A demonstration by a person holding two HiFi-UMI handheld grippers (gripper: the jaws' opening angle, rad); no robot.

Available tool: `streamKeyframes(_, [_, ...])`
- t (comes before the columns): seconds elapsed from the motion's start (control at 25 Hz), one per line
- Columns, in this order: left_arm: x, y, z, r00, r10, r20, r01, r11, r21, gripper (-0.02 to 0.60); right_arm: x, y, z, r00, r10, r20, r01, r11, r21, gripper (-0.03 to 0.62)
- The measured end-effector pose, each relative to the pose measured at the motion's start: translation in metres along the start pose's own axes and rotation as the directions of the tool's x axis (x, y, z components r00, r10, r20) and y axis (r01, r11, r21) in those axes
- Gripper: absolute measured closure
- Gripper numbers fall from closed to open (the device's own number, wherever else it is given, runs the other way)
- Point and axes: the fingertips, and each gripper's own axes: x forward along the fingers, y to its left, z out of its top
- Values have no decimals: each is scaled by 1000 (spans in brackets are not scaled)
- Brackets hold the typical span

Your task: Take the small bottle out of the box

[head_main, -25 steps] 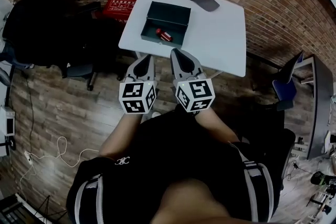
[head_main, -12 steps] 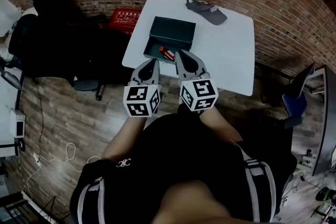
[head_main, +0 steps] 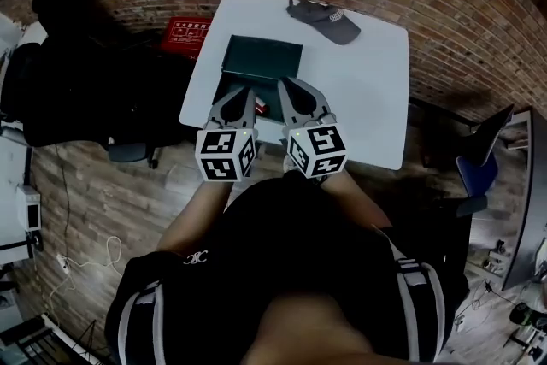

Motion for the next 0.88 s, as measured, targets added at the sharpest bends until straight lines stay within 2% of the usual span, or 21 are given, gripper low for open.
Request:
streamKeyframes(0.2, [31,-9,0,999,19,-39,-18,1000,19,569,13,-32,4,1000,17,7,-18,1000,24,563])
streamKeyframes(0.48, [49,6,16,992,118,-45,-116,992,45,569,48,-57,19,996,83,33,-85,995,59,563])
streamKeyframes(0.68, [47,25,20,976,213,-41,-212,977,14,569,72,-51,24,986,163,26,-164,985,54,563])
streamKeyframes(0.88, [53,39,18,966,254,-41,-255,967,-19,569,89,-53,24,981,194,13,-194,980,41,563])
